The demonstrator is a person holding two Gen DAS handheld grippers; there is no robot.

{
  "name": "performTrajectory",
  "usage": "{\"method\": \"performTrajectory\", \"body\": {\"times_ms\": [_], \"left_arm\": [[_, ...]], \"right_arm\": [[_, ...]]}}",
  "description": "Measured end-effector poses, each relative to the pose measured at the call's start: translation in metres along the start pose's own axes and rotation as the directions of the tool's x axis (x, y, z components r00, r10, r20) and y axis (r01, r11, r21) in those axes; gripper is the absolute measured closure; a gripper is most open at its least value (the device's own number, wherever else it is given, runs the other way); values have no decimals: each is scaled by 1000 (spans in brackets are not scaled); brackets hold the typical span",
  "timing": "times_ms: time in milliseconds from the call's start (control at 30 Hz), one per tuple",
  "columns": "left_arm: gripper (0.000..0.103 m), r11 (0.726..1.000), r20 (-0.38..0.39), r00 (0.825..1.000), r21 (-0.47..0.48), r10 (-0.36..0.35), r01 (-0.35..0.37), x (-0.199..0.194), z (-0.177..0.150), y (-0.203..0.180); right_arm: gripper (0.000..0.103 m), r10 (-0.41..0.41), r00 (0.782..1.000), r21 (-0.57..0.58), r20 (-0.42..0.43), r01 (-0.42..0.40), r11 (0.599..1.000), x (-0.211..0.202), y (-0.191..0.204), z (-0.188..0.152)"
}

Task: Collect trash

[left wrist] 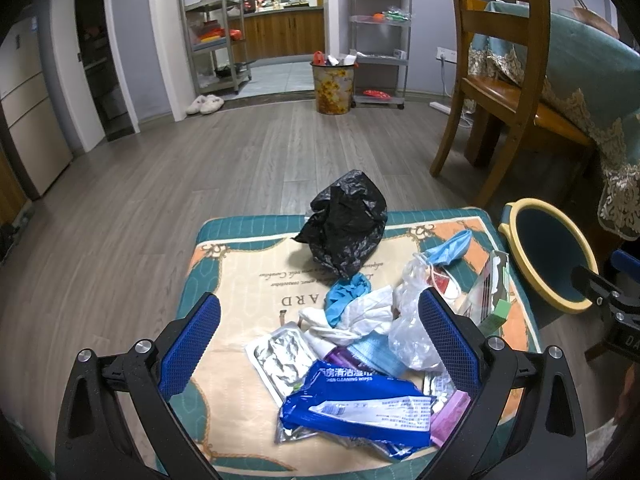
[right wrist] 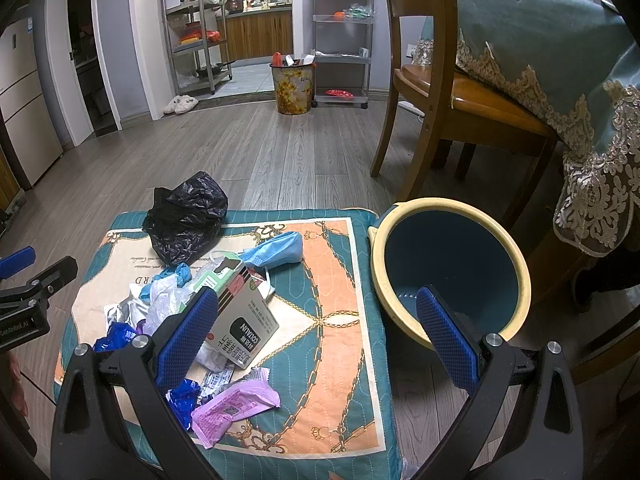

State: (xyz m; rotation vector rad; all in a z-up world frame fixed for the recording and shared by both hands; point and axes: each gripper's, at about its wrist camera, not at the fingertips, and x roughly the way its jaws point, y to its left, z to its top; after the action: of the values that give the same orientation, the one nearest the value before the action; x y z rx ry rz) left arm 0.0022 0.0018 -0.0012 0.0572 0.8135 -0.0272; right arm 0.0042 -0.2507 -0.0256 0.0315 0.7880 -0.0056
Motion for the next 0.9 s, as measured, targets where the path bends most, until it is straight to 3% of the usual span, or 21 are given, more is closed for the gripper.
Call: {"method": "performTrajectory", "body": {"times_ms": [900], "left_arm": [[5,1000,-1,1000,-3,4,-4,1,2,5]], "right_arm": [[5,-1,1000,1,-3,1,1000,1,0,1]]}}
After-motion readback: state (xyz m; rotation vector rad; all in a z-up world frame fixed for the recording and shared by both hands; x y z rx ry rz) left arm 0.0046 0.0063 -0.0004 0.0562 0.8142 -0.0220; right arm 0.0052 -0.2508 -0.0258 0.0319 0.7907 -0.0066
